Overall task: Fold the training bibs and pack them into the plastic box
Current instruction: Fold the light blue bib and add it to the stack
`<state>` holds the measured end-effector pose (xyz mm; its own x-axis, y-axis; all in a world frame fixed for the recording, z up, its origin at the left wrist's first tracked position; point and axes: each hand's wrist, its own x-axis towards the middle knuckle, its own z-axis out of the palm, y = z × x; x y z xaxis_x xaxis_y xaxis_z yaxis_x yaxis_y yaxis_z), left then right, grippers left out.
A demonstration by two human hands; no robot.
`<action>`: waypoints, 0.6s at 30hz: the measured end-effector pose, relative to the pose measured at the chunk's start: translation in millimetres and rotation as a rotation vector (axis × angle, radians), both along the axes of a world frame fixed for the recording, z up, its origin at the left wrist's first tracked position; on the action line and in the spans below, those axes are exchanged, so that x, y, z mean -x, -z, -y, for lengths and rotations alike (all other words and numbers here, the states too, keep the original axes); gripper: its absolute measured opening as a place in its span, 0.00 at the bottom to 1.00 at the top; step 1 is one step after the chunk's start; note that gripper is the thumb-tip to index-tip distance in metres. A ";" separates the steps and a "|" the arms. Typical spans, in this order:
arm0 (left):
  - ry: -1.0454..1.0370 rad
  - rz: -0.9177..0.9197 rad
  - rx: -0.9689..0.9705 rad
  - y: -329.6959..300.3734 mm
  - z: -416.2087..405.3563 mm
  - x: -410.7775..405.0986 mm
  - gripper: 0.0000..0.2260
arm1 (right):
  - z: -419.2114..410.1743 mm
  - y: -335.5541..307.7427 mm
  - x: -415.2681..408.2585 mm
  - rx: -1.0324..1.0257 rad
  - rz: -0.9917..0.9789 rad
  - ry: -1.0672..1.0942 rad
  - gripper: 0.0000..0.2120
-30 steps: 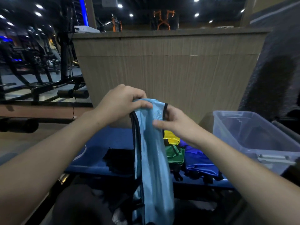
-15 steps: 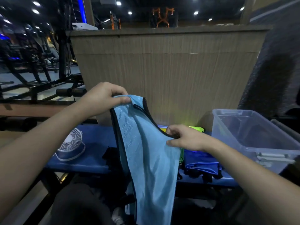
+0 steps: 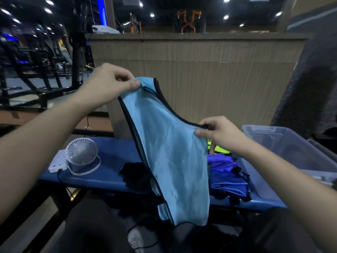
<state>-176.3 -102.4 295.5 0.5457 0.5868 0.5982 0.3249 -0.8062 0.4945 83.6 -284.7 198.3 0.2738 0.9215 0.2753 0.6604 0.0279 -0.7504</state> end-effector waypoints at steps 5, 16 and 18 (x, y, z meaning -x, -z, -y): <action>-0.087 0.039 -0.118 -36.7 17.2 12.4 0.11 | 7.9 -31.0 10.0 -0.088 -0.019 -0.039 0.05; -0.024 0.138 -0.107 -121.3 -2.9 -38.2 0.12 | 0.1 -111.9 -17.0 -0.235 -0.143 -0.014 0.04; -0.018 0.125 -0.111 -129.3 -17.0 -57.9 0.13 | -9.3 -118.6 -32.0 -0.236 -0.145 0.001 0.04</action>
